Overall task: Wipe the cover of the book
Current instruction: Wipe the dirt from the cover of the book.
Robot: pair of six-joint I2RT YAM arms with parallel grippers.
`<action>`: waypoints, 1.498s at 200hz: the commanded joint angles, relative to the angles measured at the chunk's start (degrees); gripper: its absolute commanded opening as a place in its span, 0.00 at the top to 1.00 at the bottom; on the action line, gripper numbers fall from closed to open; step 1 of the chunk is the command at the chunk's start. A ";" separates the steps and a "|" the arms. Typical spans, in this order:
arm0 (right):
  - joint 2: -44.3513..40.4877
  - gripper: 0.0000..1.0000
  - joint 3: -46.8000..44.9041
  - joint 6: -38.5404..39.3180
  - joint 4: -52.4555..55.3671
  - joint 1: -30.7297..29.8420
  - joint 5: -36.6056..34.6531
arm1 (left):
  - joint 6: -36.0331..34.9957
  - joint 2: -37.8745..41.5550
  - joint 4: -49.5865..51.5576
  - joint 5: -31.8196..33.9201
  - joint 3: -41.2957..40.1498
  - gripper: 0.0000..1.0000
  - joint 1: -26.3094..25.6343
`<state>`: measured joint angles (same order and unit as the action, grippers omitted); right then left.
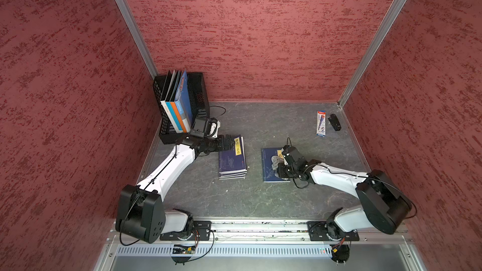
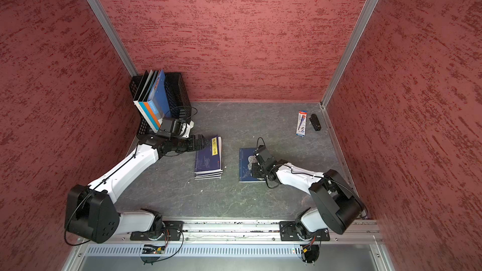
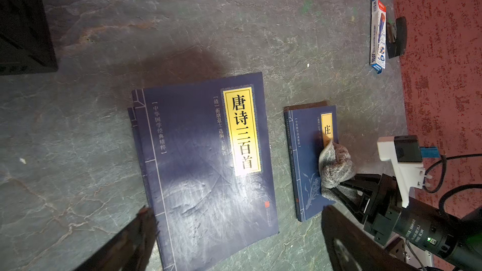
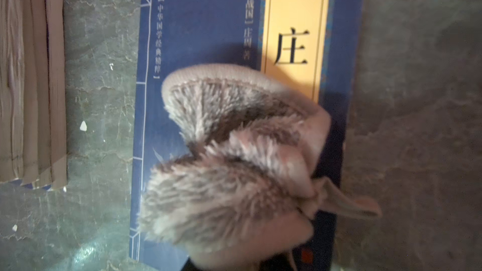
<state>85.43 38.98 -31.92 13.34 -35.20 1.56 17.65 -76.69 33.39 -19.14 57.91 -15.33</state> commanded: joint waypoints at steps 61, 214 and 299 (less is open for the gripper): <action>17.65 0.81 13.10 7.90 1.92 9.34 -3.93 | -0.90 2.86 0.10 -0.01 -0.43 0.00 0.79; 18.49 0.81 13.54 10.44 1.59 10.26 -1.90 | -1.30 1.45 -0.04 -0.64 1.28 0.00 1.31; 21.13 0.80 15.80 12.67 0.69 10.25 -1.55 | -1.22 1.18 -0.09 -0.70 1.72 0.00 1.40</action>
<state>102.19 55.09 -20.29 8.73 -25.43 -0.10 17.08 -75.16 33.41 -19.31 57.95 -14.39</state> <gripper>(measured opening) 0.203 0.999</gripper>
